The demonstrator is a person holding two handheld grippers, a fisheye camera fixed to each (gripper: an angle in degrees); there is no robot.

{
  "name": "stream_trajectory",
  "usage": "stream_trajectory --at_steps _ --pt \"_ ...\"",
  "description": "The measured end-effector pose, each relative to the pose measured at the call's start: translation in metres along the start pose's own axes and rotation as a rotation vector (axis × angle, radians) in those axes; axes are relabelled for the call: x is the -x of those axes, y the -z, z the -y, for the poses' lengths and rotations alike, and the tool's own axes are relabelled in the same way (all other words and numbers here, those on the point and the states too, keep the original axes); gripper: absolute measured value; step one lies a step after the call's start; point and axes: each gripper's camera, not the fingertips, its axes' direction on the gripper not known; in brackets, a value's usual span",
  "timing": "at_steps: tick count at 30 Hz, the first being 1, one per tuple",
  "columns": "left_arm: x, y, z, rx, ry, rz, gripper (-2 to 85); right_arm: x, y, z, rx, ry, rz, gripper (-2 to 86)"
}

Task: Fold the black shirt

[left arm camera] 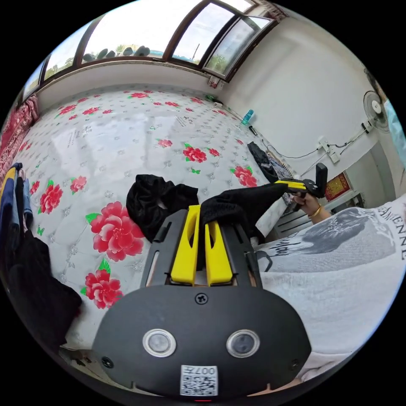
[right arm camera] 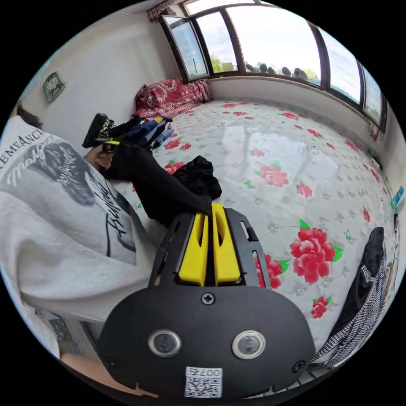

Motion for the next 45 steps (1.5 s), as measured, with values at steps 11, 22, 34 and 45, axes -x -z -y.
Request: stream_trajectory --at_steps 11,22,34,45 --pt "0.091 -0.028 0.265 0.051 -0.050 -0.241 -1.0 -0.113 0.035 0.194 0.056 0.044 -0.327 0.4" --pt "-0.021 0.210 0.394 -0.499 -0.494 -0.045 -1.0 -0.013 0.275 0.365 -0.535 0.290 -0.688 0.5" --pt "-0.026 0.061 0.120 -0.190 -0.382 0.003 -1.0 0.046 0.101 0.138 -0.200 0.357 -0.504 0.9" --pt "0.006 -0.104 -0.052 0.201 0.023 0.041 2.8 -0.006 -0.141 -0.037 0.436 0.077 0.116 6.7"
